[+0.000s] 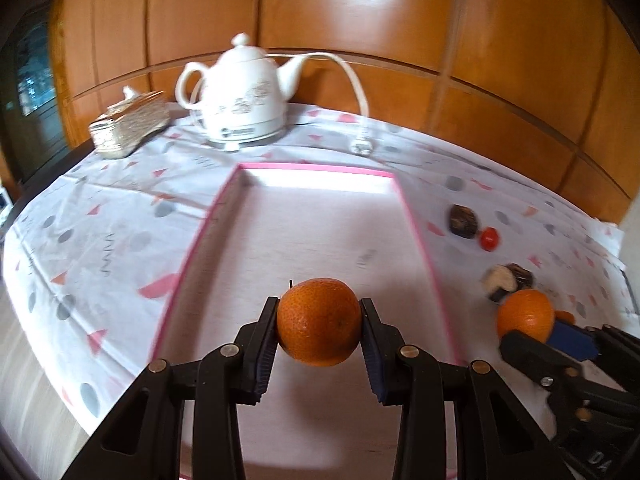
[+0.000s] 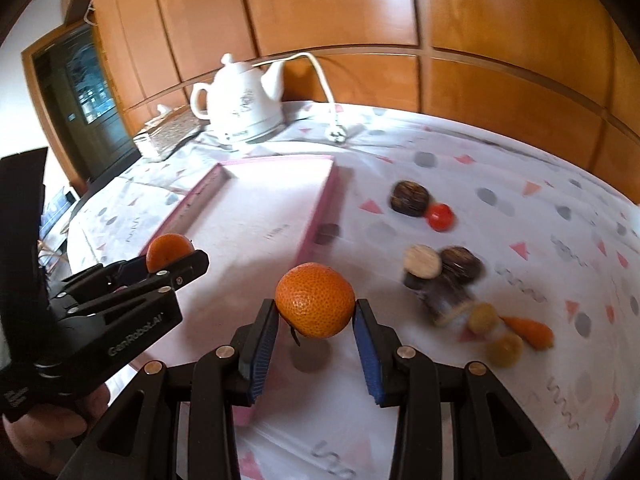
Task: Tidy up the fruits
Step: 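Carry the mandarins into the tray and open both tools to release them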
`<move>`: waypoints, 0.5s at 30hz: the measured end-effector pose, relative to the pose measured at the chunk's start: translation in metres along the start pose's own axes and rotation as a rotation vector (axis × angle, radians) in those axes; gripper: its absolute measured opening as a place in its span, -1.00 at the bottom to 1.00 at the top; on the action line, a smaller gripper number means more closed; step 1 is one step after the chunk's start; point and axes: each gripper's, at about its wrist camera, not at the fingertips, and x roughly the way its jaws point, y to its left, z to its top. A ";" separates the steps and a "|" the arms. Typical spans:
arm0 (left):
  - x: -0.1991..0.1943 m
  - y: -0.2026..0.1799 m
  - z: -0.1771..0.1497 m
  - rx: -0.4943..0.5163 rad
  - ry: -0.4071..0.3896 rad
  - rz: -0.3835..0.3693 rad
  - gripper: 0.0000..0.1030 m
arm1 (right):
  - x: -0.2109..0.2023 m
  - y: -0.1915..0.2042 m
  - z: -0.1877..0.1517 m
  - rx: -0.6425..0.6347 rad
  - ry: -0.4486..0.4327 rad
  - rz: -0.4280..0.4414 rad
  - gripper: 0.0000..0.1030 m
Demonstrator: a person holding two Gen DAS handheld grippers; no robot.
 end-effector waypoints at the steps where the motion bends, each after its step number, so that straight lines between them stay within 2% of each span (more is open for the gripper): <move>1: 0.002 0.007 0.001 -0.015 0.000 0.013 -0.24 | 0.003 0.004 0.003 -0.006 0.004 0.009 -0.25; 7: 0.006 0.035 0.005 -0.075 -0.006 0.066 -0.15 | 0.021 0.029 0.027 -0.036 -0.003 0.030 -0.24; 9: 0.003 0.038 0.008 -0.079 -0.020 0.081 0.10 | 0.027 0.035 0.034 -0.034 -0.002 0.043 -0.23; 15: -0.007 0.041 0.004 -0.076 -0.035 0.087 0.11 | 0.035 0.050 0.040 -0.052 -0.024 0.021 -0.02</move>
